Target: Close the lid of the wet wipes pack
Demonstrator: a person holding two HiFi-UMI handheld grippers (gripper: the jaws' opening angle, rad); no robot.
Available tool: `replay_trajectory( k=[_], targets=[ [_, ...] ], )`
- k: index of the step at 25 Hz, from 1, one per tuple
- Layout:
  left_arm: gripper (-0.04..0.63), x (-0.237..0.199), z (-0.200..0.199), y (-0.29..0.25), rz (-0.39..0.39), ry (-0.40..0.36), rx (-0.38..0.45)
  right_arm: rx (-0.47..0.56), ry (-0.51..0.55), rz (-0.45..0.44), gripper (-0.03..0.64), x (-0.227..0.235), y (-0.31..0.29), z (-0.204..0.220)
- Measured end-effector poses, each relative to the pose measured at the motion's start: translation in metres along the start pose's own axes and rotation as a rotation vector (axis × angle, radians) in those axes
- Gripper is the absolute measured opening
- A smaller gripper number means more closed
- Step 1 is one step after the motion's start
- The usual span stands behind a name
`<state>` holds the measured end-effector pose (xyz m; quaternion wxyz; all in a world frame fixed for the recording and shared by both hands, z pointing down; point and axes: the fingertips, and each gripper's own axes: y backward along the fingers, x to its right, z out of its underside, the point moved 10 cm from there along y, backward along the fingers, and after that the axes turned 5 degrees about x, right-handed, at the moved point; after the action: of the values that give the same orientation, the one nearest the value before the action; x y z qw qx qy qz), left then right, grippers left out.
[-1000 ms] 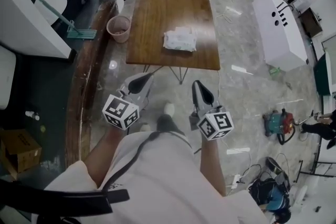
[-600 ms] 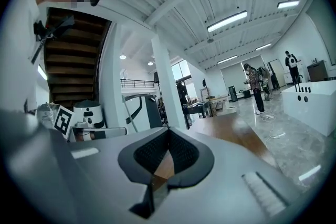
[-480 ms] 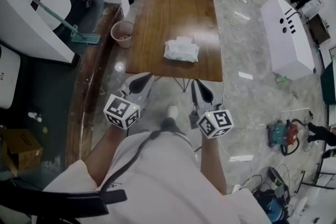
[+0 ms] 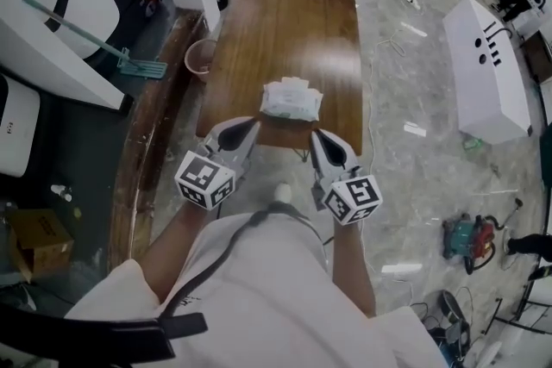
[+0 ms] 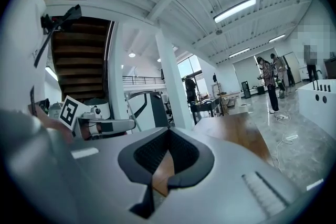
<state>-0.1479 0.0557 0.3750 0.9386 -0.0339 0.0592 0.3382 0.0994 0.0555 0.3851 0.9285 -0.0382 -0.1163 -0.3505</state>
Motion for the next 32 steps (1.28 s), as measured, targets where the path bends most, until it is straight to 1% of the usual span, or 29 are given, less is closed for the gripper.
replay_trajectory(
  k=[4,12,19,26,32],
  targets=[
    [0.002,0.002,0.0,-0.032,-0.009,-0.017,-0.017,-0.023,-0.007,-0.047,0.009,0.029,-0.01,-0.004],
    [0.002,0.002,-0.002,-0.088,-0.049,-0.022,-0.02,-0.123,-0.009,-0.166,0.009,0.078,-0.028,-0.002],
    [0.002,-0.003,0.003,-0.117,-0.101,-0.041,-0.055,-0.145,-0.026,-0.24,0.009,0.113,-0.051,-0.005],
    [0.002,-0.012,0.012,-0.142,-0.127,-0.027,-0.077,-0.168,-0.041,-0.277,0.009,0.139,-0.068,-0.004],
    [0.002,-0.025,0.017,-0.153,-0.143,-0.008,-0.096,-0.199,-0.062,-0.278,0.009,0.156,-0.079,0.001]
  ],
)
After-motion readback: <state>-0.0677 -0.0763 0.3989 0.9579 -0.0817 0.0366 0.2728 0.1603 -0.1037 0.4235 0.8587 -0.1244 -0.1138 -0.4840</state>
